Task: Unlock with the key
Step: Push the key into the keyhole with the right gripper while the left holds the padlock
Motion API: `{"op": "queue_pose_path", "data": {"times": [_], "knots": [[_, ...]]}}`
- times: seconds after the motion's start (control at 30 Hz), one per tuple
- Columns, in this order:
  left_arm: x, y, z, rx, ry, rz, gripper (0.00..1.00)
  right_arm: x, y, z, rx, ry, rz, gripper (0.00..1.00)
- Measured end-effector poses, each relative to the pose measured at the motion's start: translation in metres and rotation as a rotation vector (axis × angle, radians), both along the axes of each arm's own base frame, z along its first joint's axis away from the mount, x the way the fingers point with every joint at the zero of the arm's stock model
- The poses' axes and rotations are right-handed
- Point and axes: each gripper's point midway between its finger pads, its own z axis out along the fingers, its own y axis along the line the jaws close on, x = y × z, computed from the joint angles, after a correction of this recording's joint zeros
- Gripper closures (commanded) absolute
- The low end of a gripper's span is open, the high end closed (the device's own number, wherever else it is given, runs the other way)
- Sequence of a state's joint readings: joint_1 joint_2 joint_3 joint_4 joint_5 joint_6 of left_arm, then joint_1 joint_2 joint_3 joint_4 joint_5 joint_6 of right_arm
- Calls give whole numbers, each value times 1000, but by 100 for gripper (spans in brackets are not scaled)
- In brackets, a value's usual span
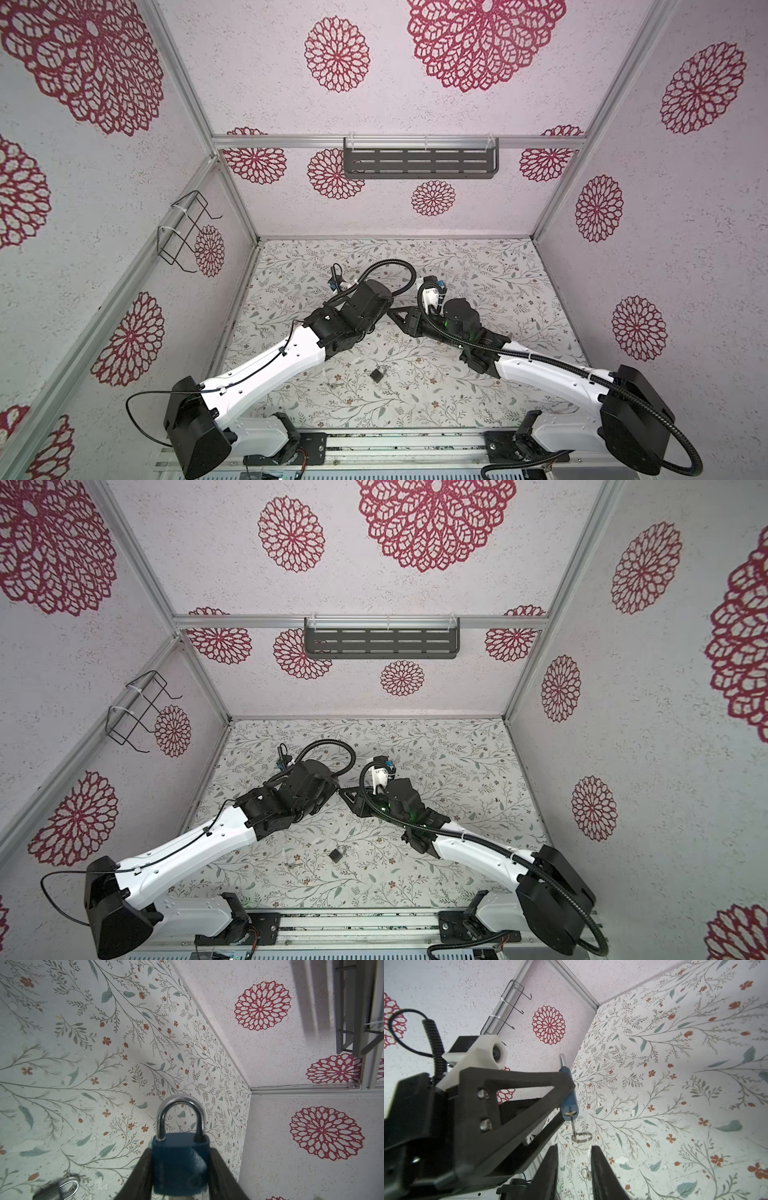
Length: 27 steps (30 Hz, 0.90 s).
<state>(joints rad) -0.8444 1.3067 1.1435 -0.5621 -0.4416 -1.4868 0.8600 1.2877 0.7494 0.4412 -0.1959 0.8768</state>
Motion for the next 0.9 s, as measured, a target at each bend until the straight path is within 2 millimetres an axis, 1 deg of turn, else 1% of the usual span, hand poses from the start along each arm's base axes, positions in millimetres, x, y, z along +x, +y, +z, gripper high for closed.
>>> {"op": "queue_pose_path", "data": {"times": [0.13,0.33,0.47,0.57,0.63,0.9], "knots": [[0,1,5,-5,-15,0,100,0,0,0,26,33,-9,66],[0,2,7,-10,-28,1,100,3,3,10,94,50,-19,67],[0,2,7,-12,-31,0,100,7,8,5,102,63,-24,68],[0,2,7,-12,-32,0,100,10,10,-3,90,75,-26,70],[0,2,7,-10,-32,1,100,10,11,-5,90,76,-26,71],[1,2,8,-11,-35,0,100,12,13,5,108,57,-27,79]]}}
